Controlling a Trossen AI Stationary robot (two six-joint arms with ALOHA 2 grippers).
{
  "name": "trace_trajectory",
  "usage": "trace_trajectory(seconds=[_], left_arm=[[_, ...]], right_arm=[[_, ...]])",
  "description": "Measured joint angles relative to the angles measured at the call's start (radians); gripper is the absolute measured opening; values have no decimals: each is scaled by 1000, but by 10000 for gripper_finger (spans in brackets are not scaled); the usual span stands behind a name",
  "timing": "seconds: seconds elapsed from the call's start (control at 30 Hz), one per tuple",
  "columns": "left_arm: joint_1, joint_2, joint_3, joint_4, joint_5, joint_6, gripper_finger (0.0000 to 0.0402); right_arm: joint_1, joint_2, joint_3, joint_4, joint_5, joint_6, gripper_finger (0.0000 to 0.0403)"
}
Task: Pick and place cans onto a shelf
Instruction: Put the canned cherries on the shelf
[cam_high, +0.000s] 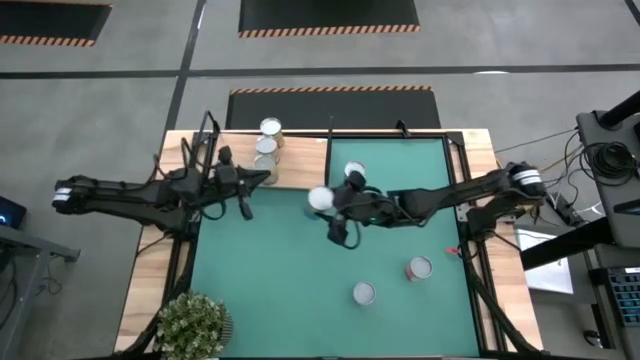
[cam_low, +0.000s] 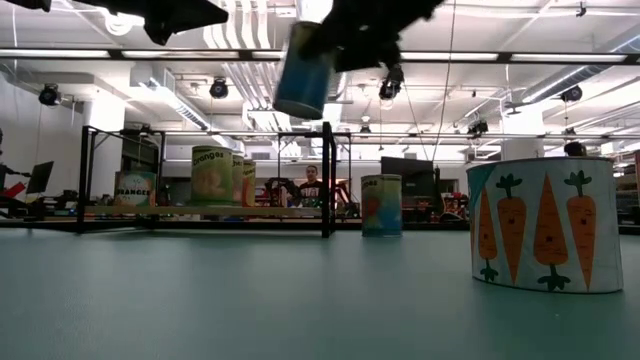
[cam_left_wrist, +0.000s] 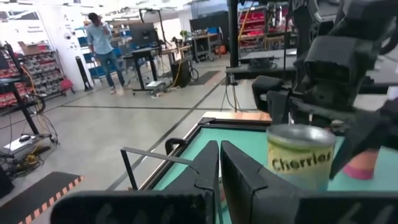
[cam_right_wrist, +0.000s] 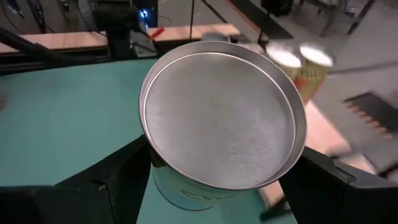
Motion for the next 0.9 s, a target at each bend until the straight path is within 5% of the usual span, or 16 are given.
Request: trace_trajectory(seconds=[0.4, 0.9], left_arm=[[0, -87, -28, -2, 3, -30, 0], [-1, -100, -34, -12, 4, -33, 0]], right_arm=[[-109, 324, 365, -157, -6, -130, 293], [-268, 460, 435, -139, -160, -133, 297]])
